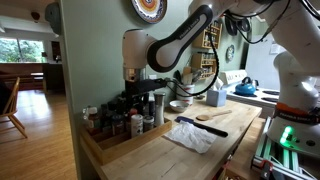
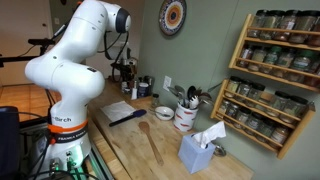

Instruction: Take the white bottle off of the wooden tray

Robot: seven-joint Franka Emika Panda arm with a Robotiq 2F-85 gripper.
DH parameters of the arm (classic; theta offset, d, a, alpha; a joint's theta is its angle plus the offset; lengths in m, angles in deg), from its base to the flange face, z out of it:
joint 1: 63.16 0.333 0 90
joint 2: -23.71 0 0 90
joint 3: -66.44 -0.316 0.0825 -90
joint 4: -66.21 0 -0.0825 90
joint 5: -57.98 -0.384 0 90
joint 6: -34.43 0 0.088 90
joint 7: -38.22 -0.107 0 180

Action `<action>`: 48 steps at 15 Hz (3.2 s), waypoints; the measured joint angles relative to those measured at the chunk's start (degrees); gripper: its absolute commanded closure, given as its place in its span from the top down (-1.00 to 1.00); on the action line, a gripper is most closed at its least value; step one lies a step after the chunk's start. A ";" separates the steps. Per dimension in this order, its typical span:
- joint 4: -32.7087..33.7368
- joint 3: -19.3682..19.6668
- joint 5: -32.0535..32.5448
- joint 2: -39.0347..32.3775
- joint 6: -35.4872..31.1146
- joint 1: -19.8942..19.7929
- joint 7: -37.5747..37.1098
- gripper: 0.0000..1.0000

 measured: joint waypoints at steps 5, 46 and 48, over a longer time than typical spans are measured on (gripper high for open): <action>-0.11 0.01 -1.37 0.03 0.35 -0.39 1.93 0.64; -21.78 -4.38 -16.95 43.48 25.48 -18.15 19.07 -0.40; -24.94 -3.88 -17.41 45.87 24.83 -20.37 19.06 -0.40</action>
